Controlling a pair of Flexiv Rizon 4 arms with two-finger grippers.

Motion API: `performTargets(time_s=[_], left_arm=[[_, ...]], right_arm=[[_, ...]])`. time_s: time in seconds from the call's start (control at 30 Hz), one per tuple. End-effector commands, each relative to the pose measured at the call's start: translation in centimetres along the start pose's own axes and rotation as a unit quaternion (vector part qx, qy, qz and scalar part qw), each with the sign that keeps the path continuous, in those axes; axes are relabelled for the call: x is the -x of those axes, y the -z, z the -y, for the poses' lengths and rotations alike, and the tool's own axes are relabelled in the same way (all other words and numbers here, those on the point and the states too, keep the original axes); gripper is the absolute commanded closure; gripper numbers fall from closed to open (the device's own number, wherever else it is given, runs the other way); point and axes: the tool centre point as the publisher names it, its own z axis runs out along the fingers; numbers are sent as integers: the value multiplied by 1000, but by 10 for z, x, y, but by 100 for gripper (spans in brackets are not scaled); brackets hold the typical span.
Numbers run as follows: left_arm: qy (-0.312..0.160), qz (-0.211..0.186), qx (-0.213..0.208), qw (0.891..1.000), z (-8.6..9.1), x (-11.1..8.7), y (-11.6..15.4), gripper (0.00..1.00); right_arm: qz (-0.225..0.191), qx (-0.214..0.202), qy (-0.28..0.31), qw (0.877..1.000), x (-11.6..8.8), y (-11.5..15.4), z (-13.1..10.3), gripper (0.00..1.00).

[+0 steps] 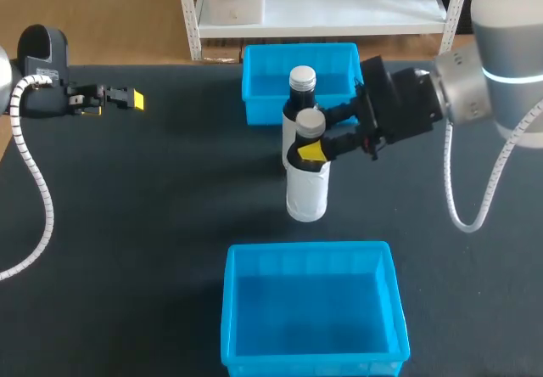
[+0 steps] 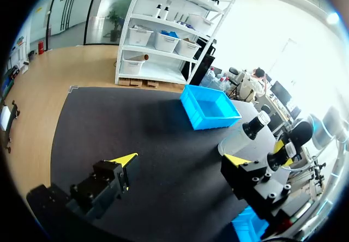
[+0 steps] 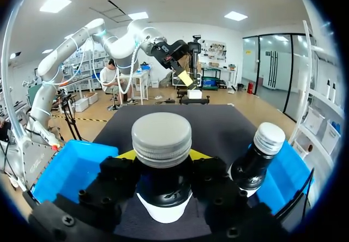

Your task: Pick up the bottle, and place it in the far bin if it is heavy, or in the near bin if it is light.

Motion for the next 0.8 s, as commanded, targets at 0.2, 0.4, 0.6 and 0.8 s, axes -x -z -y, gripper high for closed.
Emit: performTargets(time_s=[0.2,0.4,0.6,0.8], left_arm=[[0,0,0,1000,0,0,0,0],[0,0,0,1000,0,0,0,0],[0,0,0,1000,0,0,0,0],[0,0,0,1000,0,0,0,0]], right_arm=[[4,-9,7,1000,10,16,-2,100],[7,-16,8,1000,11,26,-2,100],[9,-22,8,1000,11,36,-4,100],[12,-30,7,999,10,45,-4,100]])
